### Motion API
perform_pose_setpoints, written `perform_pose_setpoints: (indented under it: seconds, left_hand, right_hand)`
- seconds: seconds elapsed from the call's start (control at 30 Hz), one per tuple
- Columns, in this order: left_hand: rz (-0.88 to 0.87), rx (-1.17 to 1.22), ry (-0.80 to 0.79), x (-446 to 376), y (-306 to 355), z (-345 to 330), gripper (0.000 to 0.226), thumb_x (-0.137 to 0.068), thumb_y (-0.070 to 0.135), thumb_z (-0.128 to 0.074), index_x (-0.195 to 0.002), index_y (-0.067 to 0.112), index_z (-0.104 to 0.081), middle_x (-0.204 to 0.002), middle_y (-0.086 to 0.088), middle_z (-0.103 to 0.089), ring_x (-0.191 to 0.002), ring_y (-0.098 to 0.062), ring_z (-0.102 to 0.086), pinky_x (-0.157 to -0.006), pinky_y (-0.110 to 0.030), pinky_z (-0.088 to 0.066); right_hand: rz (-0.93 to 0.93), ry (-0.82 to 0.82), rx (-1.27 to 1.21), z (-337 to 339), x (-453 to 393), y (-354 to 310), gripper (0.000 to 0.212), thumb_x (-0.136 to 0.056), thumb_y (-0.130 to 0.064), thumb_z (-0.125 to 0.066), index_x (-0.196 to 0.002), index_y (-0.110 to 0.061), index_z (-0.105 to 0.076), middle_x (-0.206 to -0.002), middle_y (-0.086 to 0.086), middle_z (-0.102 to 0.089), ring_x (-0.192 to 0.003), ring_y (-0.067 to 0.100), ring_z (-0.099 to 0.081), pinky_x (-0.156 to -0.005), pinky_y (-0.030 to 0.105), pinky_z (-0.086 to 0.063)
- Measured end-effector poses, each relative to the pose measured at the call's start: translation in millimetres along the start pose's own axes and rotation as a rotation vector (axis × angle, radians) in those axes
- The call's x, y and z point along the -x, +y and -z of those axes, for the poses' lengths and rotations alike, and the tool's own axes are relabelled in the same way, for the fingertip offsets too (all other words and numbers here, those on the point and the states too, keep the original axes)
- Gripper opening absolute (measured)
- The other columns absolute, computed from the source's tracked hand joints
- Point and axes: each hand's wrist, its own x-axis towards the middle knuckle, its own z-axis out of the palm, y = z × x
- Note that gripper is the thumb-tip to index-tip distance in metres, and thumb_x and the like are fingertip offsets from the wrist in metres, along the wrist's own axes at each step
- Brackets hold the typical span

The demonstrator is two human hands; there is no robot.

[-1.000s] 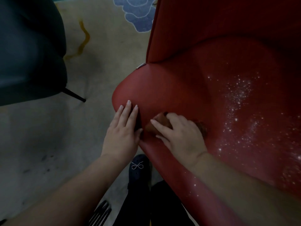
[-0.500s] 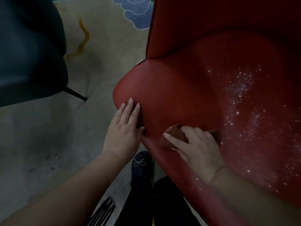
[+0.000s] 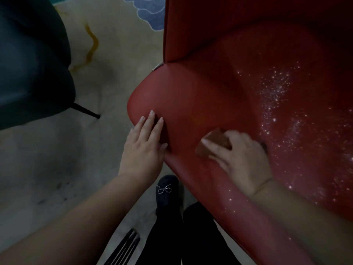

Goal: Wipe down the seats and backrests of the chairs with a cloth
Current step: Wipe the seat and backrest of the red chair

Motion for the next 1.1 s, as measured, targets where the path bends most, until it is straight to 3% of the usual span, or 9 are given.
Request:
perform_pose_setpoints:
  seconds: [0.13,0.3,0.43,0.57,0.67,0.77,0.83,0.97,1.1]
  left_hand:
    - [0.005,-0.007,0.007,-6.9,9.5,-1.4,0.062,-0.095,0.035,-0.049,-0.151,0.021,-0.026,-0.161,-0.002,-0.013,-0.148,-0.023,-0.010,-0.119,-0.047,-0.015]
    - [-0.036,0.017,-0.009,-17.3,33.3,-4.5,0.063,-0.095,0.035,-0.049,-0.151,0.023,-0.024,-0.161,0.001,-0.009,-0.148,-0.021,-0.007,-0.119,-0.046,-0.009]
    - [-0.062,0.027,-0.020,-26.1,52.1,-8.4,0.062,-0.095,0.034,-0.050,-0.151,0.023,-0.025,-0.161,0.002,-0.009,-0.148,-0.021,-0.006,-0.118,-0.044,-0.007]
    - [-0.066,0.028,-0.017,-36.7,64.9,-9.0,0.061,-0.096,0.035,-0.049,-0.151,0.023,-0.027,-0.161,0.001,-0.010,-0.148,-0.021,-0.006,-0.118,-0.045,-0.007]
    - [-0.086,0.025,-0.016,-45.4,73.5,-5.9,0.060,-0.095,0.034,-0.050,-0.150,0.021,-0.028,-0.161,0.000,-0.012,-0.148,-0.022,-0.008,-0.118,-0.045,-0.008]
    - [-0.099,0.017,-0.022,-54.8,80.7,-6.2,0.061,-0.095,0.034,-0.050,-0.150,0.022,-0.028,-0.161,0.000,-0.012,-0.148,-0.021,-0.008,-0.118,-0.044,-0.008]
    - [-0.099,0.012,-0.018,-63.0,83.7,-6.6,0.061,-0.095,0.034,-0.049,-0.150,0.023,-0.027,-0.161,0.001,-0.012,-0.148,-0.021,-0.008,-0.118,-0.043,-0.007]
    - [-0.072,0.002,-0.014,-78.9,84.9,-6.8,0.060,-0.096,0.035,-0.046,-0.151,0.024,-0.025,-0.161,0.001,-0.010,-0.148,-0.020,-0.005,-0.119,-0.043,-0.005]
    - [-0.068,-0.002,-0.021,-85.4,88.5,-4.9,0.059,-0.096,0.037,-0.042,-0.151,0.023,-0.025,-0.161,0.000,-0.011,-0.148,-0.020,-0.005,-0.119,-0.043,-0.005]
  right_hand:
    - [-0.281,0.107,-0.044,-0.7,-22.0,-0.4,0.043,-0.087,-0.034,-0.065,-0.129,-0.035,-0.060,-0.105,0.014,-0.053,-0.086,0.032,-0.053,-0.067,0.045,-0.053]
    - [-0.091,0.036,-0.056,-2.2,-0.4,6.5,0.043,-0.087,-0.037,-0.061,-0.130,-0.035,-0.060,-0.101,0.013,-0.054,-0.081,0.030,-0.053,-0.061,0.042,-0.052]
    - [-0.273,0.159,0.036,7.4,-43.1,48.4,0.043,-0.090,-0.036,-0.064,-0.132,-0.034,-0.059,-0.107,0.017,-0.052,-0.091,0.034,-0.052,-0.067,0.045,-0.053]
    - [-0.429,0.198,-0.012,8.5,-36.3,43.8,0.043,-0.092,-0.040,-0.060,-0.134,-0.035,-0.056,-0.109,0.012,-0.049,-0.094,0.029,-0.049,-0.068,0.041,-0.052]
    - [-0.332,0.137,-0.060,6.7,-9.6,24.1,0.044,-0.090,-0.040,-0.058,-0.133,-0.035,-0.056,-0.107,0.010,-0.051,-0.090,0.027,-0.051,-0.066,0.040,-0.053]
    - [-0.231,0.131,-0.003,10.4,-35.2,45.6,0.044,-0.088,-0.040,-0.063,-0.131,-0.035,-0.059,-0.108,0.010,-0.054,-0.090,0.029,-0.052,-0.065,0.039,-0.053]
    - [-0.272,0.166,0.023,15.0,-67.6,68.4,0.042,-0.090,-0.039,-0.063,-0.132,-0.035,-0.059,-0.112,0.014,-0.055,-0.094,0.033,-0.052,-0.068,0.042,-0.052]
    - [-0.544,0.261,-0.004,14.8,-80.2,86.8,0.042,-0.093,-0.042,-0.057,-0.135,-0.037,-0.055,-0.114,0.011,-0.051,-0.098,0.030,-0.047,-0.072,0.039,-0.049]
    - [-0.496,0.249,-0.017,10.6,-52.4,58.9,0.042,-0.091,-0.040,-0.060,-0.133,-0.035,-0.057,-0.113,0.011,-0.052,-0.096,0.029,-0.049,-0.072,0.041,-0.051]
